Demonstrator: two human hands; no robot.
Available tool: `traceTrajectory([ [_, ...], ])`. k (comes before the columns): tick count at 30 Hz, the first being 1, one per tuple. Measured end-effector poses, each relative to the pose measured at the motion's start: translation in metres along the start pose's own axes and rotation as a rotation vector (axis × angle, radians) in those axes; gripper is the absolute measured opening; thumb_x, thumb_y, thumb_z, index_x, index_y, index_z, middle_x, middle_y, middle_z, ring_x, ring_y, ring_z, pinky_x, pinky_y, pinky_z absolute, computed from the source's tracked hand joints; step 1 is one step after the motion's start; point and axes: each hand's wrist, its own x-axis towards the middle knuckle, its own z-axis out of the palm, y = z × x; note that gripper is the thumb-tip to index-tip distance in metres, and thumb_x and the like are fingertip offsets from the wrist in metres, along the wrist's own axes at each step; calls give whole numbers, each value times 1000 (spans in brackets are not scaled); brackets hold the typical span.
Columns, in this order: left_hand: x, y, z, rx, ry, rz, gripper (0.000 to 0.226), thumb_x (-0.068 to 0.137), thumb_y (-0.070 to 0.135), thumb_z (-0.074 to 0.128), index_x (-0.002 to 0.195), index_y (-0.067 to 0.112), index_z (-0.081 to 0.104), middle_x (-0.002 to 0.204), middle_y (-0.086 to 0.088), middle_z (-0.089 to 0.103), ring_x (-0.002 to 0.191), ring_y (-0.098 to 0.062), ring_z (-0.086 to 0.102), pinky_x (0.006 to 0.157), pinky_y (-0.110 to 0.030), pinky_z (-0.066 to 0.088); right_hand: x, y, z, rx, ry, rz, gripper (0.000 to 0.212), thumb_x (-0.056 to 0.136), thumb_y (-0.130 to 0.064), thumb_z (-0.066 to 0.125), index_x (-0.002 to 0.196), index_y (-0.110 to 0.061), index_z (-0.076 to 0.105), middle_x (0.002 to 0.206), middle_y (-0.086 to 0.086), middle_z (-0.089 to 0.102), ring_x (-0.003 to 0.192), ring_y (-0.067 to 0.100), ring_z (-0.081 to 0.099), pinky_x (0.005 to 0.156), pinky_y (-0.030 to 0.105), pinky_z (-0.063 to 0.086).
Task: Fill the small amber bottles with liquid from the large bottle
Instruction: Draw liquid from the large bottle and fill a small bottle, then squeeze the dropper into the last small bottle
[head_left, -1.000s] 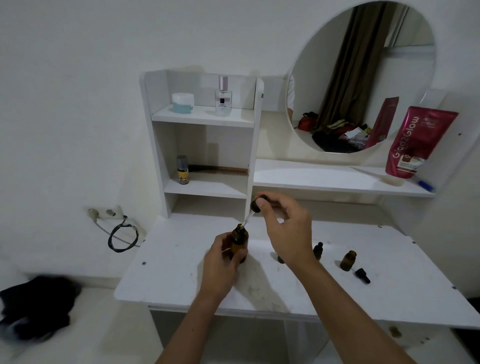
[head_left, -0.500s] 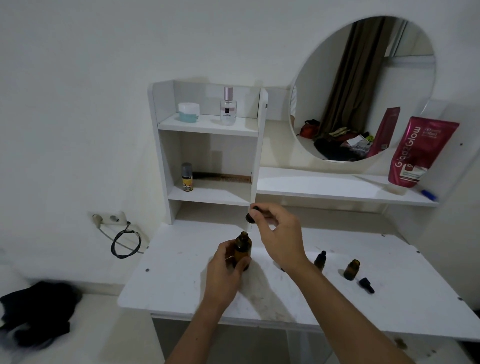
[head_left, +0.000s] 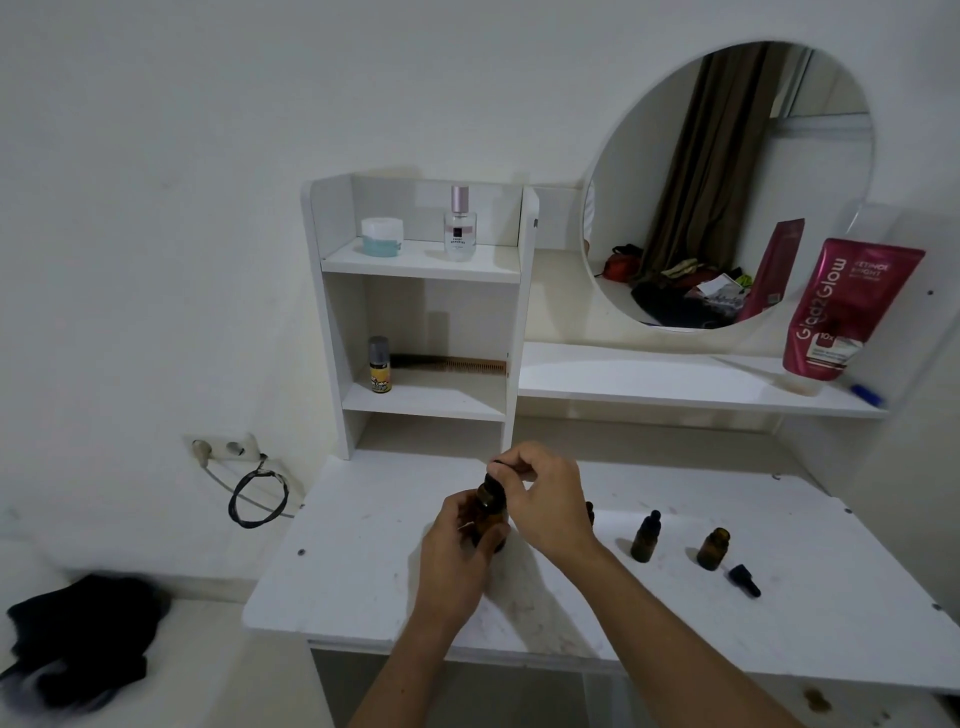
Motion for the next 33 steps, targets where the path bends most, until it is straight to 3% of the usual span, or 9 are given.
traceTrajectory([
  [9,0,-1,2,0,0,1,40,91,28,73,126,33,54,113,27,64,103,4,64,91,-10,49,-2,2,4,-14,6,-31,12,93,-11,71,82,-16,73,81,-12,71,80,5,68,78,18,56],
  [13,1,0,3,10,3,-6,41,90,27,74,126,33,53,111,29,62,100,7,62,85,-3,47,-6,3,4,-22,-7,-4,7,96,-16,69,91,-18,75,87,-12,71,86,2,67,83,13,54],
  [17,2,0,4,29,9,-10,43,90,29,73,129,28,55,112,25,62,103,0,62,81,0,44,-8,1,3,-5,-22,21,10,97,-20,67,104,-19,75,99,-10,73,94,2,67,86,9,50],
  [25,1,-11,5,77,25,3,47,89,37,75,131,33,53,123,19,64,113,-5,63,95,-20,51,-4,-20,-13,98,46,-3,13,98,-14,65,106,-18,74,96,-13,73,93,-2,68,84,6,49],
  [31,-6,-1,2,125,39,1,44,90,33,75,127,36,52,120,18,59,110,-5,59,78,-1,39,4,-45,-32,254,119,23,16,99,-16,65,112,-16,74,101,-10,75,96,1,70,87,12,53],
  [33,-8,2,1,121,56,-11,46,89,29,76,128,32,52,124,15,57,112,-7,57,83,-5,41,4,-53,-39,286,146,10,15,99,-15,65,111,-15,74,99,-10,76,94,-2,70,85,9,52],
])
